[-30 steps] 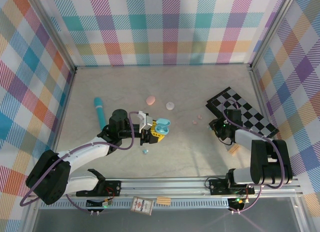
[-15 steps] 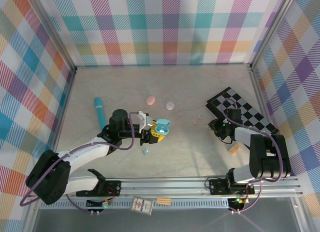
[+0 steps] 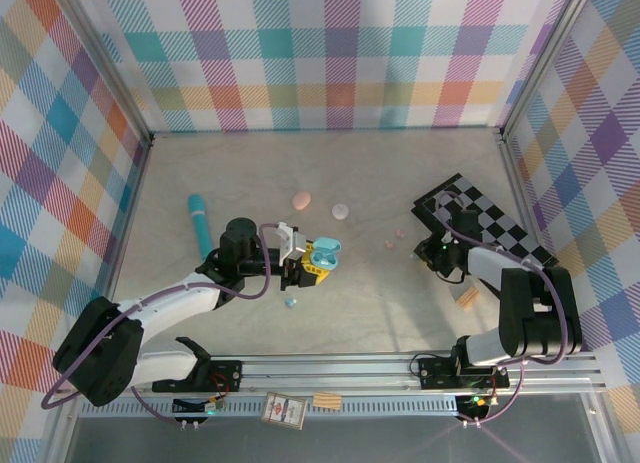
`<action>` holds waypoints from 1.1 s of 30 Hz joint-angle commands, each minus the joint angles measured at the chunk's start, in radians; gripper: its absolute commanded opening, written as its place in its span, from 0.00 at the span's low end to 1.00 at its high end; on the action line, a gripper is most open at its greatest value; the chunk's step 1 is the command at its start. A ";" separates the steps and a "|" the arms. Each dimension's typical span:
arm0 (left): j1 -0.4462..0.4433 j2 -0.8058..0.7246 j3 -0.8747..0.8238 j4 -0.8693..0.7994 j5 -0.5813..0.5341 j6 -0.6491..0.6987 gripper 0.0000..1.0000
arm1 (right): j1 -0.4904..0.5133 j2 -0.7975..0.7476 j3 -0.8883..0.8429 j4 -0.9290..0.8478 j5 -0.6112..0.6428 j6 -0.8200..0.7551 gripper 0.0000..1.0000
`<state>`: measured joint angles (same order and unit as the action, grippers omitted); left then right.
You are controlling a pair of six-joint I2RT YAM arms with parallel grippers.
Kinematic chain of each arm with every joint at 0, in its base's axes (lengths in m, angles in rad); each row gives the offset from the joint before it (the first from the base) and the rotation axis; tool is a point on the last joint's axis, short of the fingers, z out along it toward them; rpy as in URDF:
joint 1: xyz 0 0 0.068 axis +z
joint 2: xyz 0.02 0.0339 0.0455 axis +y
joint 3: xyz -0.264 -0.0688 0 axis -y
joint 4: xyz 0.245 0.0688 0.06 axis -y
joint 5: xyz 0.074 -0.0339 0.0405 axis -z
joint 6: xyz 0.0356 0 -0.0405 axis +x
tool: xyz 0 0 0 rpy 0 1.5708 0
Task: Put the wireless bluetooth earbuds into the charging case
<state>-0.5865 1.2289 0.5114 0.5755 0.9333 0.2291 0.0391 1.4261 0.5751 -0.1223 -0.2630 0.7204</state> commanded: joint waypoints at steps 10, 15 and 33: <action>0.011 0.006 0.021 -0.026 0.005 0.044 0.33 | 0.150 0.027 0.105 -0.155 -0.073 -0.166 0.19; 0.013 0.025 0.028 -0.075 -0.056 0.073 0.33 | 0.175 0.034 0.130 -0.164 -0.101 -0.177 0.19; -0.003 0.163 0.033 0.010 -0.370 0.119 0.32 | 0.339 -0.188 0.247 -0.323 -0.043 -0.123 0.20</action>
<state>-0.5858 1.3777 0.5224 0.5304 0.6285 0.3161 0.3527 1.2659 0.7788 -0.3939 -0.3202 0.5758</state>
